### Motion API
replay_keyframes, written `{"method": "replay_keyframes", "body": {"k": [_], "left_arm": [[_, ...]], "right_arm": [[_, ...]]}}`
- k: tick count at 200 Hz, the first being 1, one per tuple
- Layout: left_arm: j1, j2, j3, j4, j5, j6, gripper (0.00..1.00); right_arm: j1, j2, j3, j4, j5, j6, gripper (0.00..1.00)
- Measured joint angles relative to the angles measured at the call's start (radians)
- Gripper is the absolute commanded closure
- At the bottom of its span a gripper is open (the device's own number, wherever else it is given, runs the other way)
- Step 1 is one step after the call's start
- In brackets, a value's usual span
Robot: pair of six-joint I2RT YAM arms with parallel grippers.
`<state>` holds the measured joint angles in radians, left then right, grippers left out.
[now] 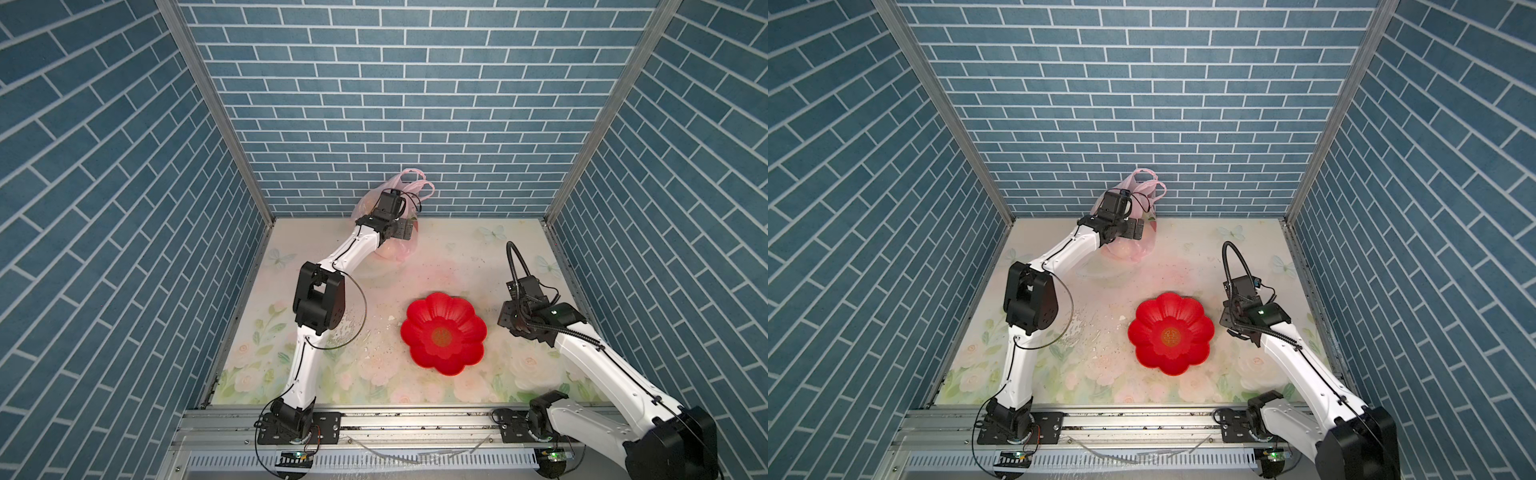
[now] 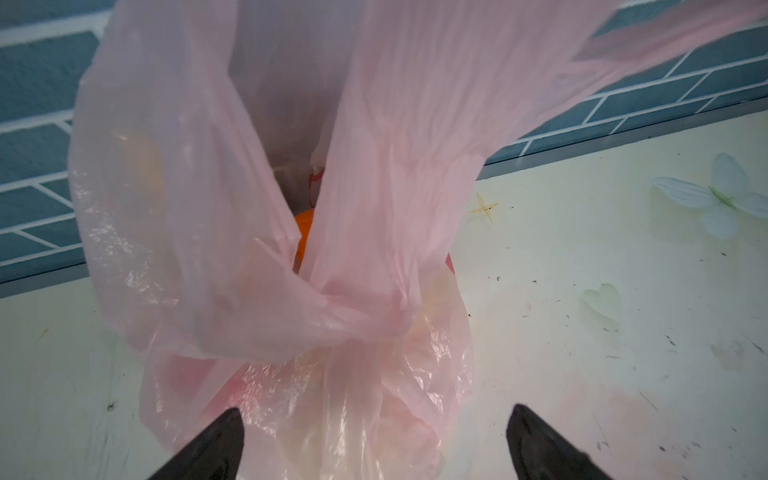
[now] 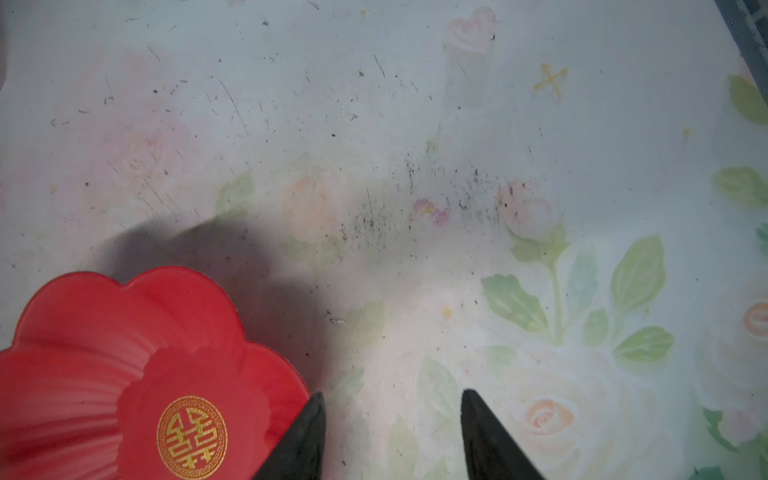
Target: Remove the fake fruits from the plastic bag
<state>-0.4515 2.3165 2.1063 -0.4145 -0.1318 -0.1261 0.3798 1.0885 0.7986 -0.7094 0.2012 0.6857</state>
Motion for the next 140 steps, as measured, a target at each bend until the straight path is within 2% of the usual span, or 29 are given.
{"method": "replay_keyframes", "body": {"k": [45,74,95,140], "left_arm": [[-0.014,0.142,0.126,0.039,-0.122,0.003,0.02],[-0.014,0.245,0.262,0.047,-0.17,-0.005,0.13],[-0.014,0.311,0.359,0.047,-0.189,-0.011,0.26],[-0.008,0.327,0.373,0.068,-0.203,-0.044,0.7]], "right_arm": [[-0.044,0.144,0.069,0.078,-0.063,-0.077,0.47],[-0.063,0.193,0.071,0.116,-0.099,-0.103,0.47],[-0.074,0.216,0.071,0.144,-0.119,-0.116,0.47],[-0.087,0.259,0.077,0.176,-0.148,-0.138,0.5]]}}
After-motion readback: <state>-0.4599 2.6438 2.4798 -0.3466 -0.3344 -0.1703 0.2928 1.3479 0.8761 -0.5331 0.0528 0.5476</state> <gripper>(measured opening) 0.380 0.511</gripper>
